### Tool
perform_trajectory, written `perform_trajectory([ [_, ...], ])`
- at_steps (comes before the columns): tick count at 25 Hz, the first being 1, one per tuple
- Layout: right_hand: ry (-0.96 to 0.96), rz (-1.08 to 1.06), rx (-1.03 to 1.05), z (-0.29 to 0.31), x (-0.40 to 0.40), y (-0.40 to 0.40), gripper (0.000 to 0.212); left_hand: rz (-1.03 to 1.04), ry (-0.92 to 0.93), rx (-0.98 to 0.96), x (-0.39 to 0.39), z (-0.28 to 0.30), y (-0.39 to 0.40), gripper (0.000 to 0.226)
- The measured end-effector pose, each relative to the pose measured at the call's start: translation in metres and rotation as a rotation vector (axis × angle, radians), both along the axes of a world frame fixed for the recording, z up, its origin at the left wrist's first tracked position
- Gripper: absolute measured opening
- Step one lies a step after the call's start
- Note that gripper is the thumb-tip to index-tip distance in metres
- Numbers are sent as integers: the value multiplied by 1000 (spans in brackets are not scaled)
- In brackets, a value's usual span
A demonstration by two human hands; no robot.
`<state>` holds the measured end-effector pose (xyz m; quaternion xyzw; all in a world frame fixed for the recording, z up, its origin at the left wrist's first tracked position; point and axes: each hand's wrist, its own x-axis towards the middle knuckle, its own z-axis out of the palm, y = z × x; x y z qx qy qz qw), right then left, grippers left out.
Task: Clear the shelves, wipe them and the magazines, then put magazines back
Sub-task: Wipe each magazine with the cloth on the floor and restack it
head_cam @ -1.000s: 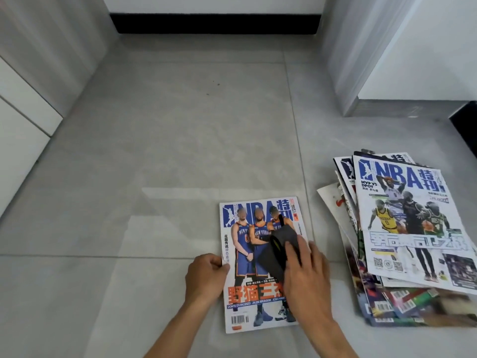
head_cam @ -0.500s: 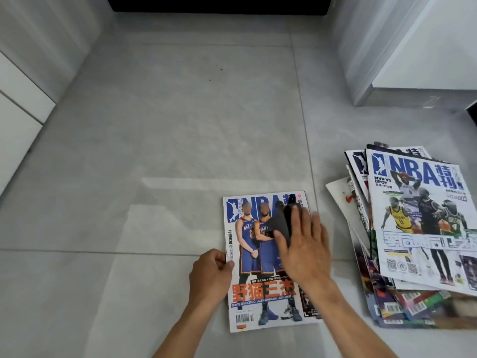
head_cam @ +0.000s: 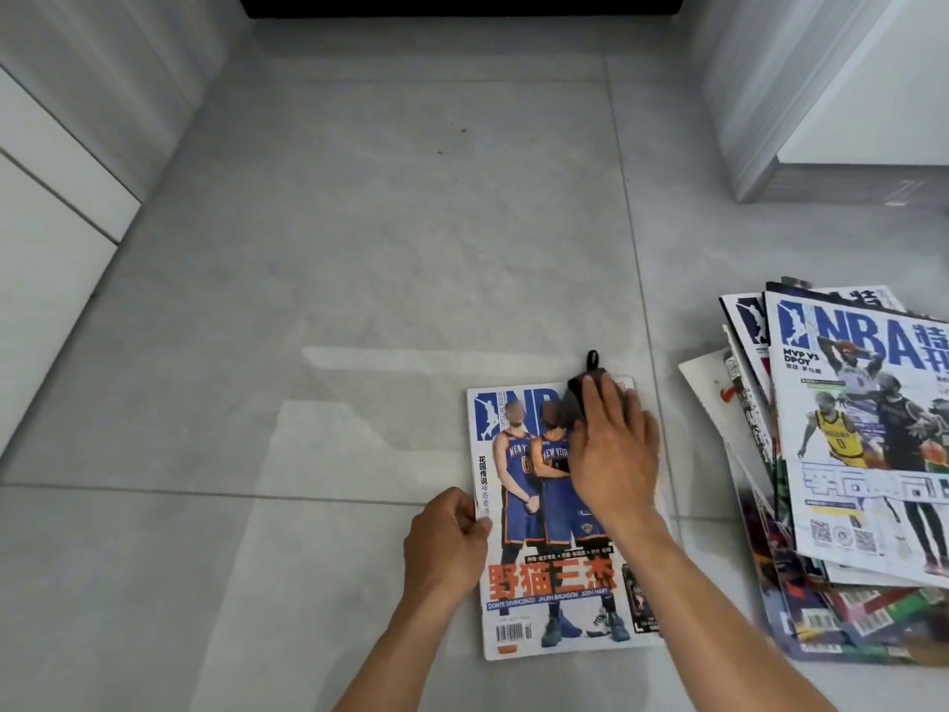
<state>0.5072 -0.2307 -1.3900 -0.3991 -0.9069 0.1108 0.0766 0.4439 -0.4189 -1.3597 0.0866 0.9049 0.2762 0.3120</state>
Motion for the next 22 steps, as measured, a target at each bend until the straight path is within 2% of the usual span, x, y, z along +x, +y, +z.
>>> perform_trajectory([
  [3, 17, 423, 21, -3, -35, -62, 53, -29, 16, -19, -2, 1, 0, 20],
  [5, 66, 588, 18, -7, -36, -52, 59, -19, 2, -27, -4, -1, 0, 18],
  [7, 57, 428, -11, -7, -17, -6, 59, -17, -13, -19, -4, -3, -1, 16],
  [9, 10, 146, -91, -5, 10, 36, 55, -20, -21, -5, -5, -3, -1, 16],
  [11, 38, 39, -79, -2, 18, 41, 52, -14, -39, 7, -8, -5, -1, 17],
  [13, 119, 166, -43, -4, 15, -1, 53, 2, -96, 20, -10, -7, -2, 17],
  [16, 119, 550, -124, -6, 48, -85, 53, 98, -241, 149, -15, -11, -8, 17],
  [18, 128, 668, -51, -6, 89, -76, 52, 124, -276, 192, -17, -12, -11, 17],
  [20, 104, 536, -26, -7, 122, -41, 51, 129, -274, 203, -14, -10, -11, 13],
  [22, 122, 222, -59, -8, 132, -28, 51, 145, -272, 200, -13, -7, -10, 13],
])
